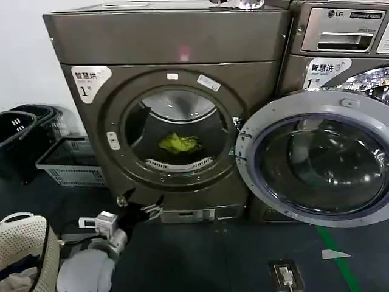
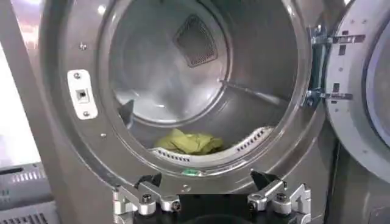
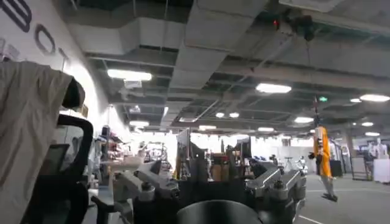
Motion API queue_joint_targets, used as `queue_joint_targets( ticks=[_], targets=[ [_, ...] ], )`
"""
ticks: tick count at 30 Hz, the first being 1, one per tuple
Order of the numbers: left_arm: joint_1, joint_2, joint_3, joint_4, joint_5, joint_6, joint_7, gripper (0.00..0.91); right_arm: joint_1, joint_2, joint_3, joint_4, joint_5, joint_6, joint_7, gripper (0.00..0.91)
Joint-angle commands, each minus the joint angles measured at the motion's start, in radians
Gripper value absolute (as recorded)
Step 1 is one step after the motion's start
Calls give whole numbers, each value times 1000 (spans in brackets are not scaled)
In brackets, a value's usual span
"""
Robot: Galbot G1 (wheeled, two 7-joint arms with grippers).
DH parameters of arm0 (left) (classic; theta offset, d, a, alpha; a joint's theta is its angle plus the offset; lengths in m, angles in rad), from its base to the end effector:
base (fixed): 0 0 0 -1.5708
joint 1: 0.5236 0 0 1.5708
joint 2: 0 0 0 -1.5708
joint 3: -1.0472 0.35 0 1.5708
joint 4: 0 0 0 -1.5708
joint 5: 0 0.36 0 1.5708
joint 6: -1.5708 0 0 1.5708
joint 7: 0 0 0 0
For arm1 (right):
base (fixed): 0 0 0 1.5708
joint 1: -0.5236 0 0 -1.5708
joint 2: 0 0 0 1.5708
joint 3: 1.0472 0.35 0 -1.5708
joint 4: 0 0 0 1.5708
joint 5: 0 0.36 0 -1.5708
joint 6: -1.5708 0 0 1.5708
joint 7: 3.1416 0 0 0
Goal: Grasp the clothes from the dryer.
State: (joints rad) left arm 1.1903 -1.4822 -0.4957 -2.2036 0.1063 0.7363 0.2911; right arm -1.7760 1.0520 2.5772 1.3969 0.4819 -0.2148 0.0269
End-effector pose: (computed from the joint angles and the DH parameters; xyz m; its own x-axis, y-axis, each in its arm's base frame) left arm 0.2676 0.0041 -0.1773 -0.9322 0.2324 0.2775 0.2689 0.9578 0.1011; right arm -0.2575 -0.4771 -0.0413 0.2013 0.9254 -0.3211 0.9759 -0.2176 -0.0151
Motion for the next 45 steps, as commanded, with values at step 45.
queue_joint_targets(
  ticks=[45],
  targets=[
    [-14, -8, -7, 22, -9, 49, -30, 907, -4, 9, 19, -29, 79, 57, 31, 907]
  ],
)
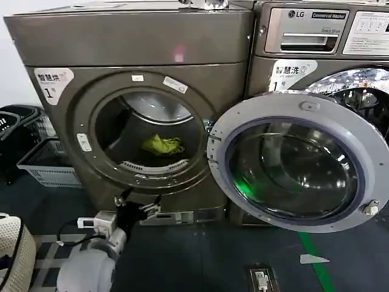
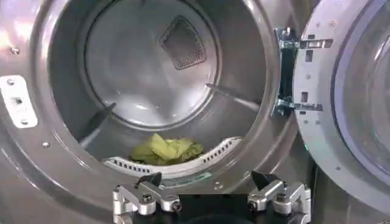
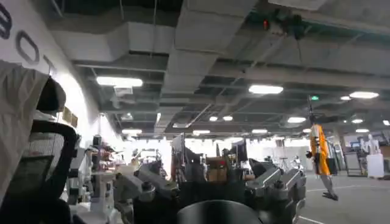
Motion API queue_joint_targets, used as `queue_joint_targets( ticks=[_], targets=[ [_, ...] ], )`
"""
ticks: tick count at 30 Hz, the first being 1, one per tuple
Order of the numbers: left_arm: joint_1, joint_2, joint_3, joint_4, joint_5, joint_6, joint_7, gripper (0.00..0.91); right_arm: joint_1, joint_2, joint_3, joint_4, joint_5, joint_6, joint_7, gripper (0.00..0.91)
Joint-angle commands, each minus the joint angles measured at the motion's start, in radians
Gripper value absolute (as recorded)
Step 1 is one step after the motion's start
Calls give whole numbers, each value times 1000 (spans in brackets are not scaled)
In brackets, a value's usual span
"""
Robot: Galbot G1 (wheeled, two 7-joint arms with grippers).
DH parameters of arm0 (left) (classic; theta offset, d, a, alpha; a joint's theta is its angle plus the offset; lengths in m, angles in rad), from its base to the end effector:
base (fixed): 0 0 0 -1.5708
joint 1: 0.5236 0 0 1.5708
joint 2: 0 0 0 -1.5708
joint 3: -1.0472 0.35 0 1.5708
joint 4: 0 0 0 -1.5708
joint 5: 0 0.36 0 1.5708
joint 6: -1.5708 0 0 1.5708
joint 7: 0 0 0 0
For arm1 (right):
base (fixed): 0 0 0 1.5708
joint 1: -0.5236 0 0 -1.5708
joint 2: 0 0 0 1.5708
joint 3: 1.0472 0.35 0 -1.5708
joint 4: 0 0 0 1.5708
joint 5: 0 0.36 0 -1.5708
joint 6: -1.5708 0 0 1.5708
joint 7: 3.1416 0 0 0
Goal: Grasp the clothes from the dryer.
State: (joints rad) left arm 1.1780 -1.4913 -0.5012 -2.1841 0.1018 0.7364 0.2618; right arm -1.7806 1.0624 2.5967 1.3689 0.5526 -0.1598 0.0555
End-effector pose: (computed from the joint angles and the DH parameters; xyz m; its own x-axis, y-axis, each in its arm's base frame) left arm 0.2732 0.0048 -0.1800 -0.9390 0.2017 0.2787 0.2363 0.9669 0.0964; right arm -0.2723 -0.4755 -0.0485 0.2477 0.9040 -0.3486 0.9686 -0.2387 0.0692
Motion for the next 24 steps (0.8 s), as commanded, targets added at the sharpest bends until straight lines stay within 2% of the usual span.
queue_joint_targets(
  ticks=[1, 24],
  targets=[
    [-2, 1, -2, 3, -6, 49, 0, 907, 1, -3, -2, -3, 7, 2, 3, 907],
    [-10, 2, 12, 16, -2, 49, 1, 907, 0, 6, -23, -4, 5, 23, 3, 907]
  ],
)
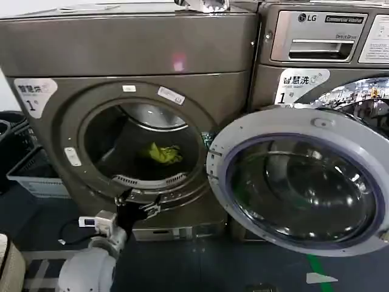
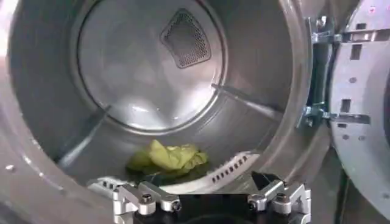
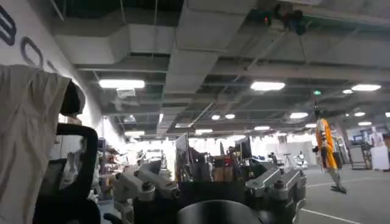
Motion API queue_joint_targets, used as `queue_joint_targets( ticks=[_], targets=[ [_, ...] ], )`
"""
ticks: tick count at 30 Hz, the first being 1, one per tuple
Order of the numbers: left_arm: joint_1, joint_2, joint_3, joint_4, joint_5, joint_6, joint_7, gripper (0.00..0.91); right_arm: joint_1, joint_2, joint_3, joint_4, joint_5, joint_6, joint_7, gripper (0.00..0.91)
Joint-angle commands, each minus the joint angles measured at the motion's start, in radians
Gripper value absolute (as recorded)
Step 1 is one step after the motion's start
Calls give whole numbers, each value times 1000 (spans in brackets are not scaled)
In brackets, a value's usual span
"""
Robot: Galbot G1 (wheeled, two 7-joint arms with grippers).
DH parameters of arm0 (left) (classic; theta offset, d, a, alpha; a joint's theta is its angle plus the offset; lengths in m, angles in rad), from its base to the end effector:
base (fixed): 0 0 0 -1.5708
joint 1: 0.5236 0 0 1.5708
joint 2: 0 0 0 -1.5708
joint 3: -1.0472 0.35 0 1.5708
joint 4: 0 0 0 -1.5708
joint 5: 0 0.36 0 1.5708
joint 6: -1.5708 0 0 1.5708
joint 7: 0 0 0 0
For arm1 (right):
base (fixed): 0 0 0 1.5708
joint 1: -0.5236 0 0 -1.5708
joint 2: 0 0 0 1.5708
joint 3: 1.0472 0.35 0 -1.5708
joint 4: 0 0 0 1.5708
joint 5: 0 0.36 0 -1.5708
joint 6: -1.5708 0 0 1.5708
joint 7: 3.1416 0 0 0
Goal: Grasp the clothes from the dryer.
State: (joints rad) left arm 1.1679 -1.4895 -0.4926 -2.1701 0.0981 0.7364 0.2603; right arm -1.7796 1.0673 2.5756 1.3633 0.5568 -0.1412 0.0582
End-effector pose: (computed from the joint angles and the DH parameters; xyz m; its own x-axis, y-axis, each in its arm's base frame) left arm 0.2772 0.0027 -0.1819 -0.9360 0.2096 0.2826 0.2444 0.9651 0.0937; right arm -0.2689 -0.4782 -0.0552 0.2396 0.9061 -0.3487 0.9706 -0.2323 0.0633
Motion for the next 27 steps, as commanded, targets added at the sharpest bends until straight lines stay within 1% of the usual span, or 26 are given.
queue_joint_targets(
  ticks=[1, 22, 27],
  targets=[
    [1, -1, 3, 3, 2, 49, 2, 907, -1, 3, -2, 1, 1, 4, 0, 907],
    [1, -10, 6, 16, 4, 49, -5, 907, 7, -5, -7, -5, -3, 2, 2, 907],
    [1, -12, 2, 19, 9, 49, -4, 907, 13, -4, -21, -12, -15, 3, 1, 907]
  ],
)
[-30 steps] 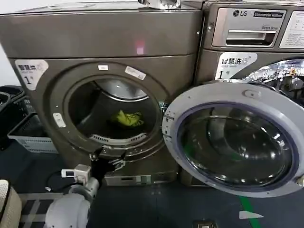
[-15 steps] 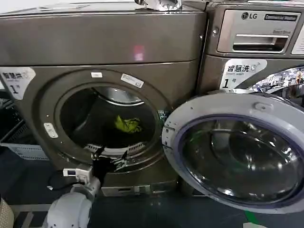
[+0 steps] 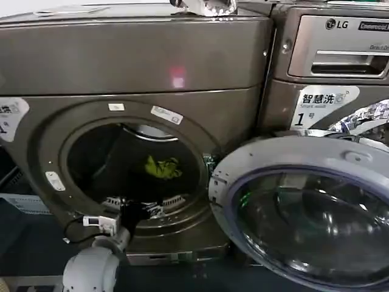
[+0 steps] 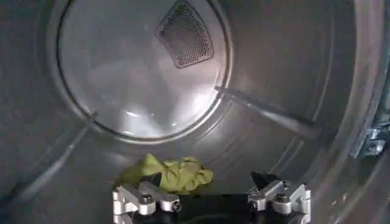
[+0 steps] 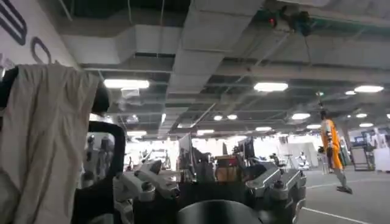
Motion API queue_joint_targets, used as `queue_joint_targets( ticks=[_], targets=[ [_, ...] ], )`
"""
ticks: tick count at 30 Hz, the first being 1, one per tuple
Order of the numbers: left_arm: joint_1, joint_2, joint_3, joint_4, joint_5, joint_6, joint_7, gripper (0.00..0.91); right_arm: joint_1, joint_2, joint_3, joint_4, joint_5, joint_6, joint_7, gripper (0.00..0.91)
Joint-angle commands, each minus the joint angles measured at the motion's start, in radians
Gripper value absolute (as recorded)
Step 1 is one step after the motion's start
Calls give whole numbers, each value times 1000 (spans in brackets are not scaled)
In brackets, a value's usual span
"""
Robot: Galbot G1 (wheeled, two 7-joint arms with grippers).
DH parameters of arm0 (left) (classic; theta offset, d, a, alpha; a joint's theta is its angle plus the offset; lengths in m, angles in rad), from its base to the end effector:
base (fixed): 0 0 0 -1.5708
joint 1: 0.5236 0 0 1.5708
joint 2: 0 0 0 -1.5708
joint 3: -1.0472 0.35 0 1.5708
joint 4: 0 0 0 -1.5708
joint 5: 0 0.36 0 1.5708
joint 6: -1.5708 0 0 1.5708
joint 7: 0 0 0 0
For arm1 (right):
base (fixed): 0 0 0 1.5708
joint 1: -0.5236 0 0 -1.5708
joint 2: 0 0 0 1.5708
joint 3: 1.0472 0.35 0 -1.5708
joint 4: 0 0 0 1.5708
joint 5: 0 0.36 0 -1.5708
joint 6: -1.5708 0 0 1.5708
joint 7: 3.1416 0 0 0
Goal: Grasp the clothes from the dryer.
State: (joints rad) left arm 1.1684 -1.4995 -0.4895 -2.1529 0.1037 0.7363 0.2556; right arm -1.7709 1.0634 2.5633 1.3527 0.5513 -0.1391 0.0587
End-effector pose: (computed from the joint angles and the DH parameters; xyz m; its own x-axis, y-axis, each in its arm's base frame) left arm 0.2799 0.0006 -0.1876 -0.9325 0.2046 0.2975 0.2398 0.9670 0.0864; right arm -0.2658 -0.4819 -0.0609 0.2376 0.9108 -0.3375 0.9711 -0.2302 0.0626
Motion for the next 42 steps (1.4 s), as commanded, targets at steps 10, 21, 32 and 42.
queue_joint_targets(
  ticks=[10, 21, 32, 42],
  targets=[
    [12, -3, 2, 2, 14, 49, 1, 907, 11, 0, -22, -4, -24, 8, 0, 907],
    [15, -5, -2, 2, 16, 49, 1, 907, 18, 1, -31, -3, -29, 9, 0, 907],
    [-10, -13, -7, 20, 20, 49, -40, 907, 19, 2, -37, -2, -38, 25, 9, 907],
    [-88, -15, -14, 179, 37, 25, -78, 907, 26, -1, -51, 13, -38, 27, 8, 907]
  ],
)
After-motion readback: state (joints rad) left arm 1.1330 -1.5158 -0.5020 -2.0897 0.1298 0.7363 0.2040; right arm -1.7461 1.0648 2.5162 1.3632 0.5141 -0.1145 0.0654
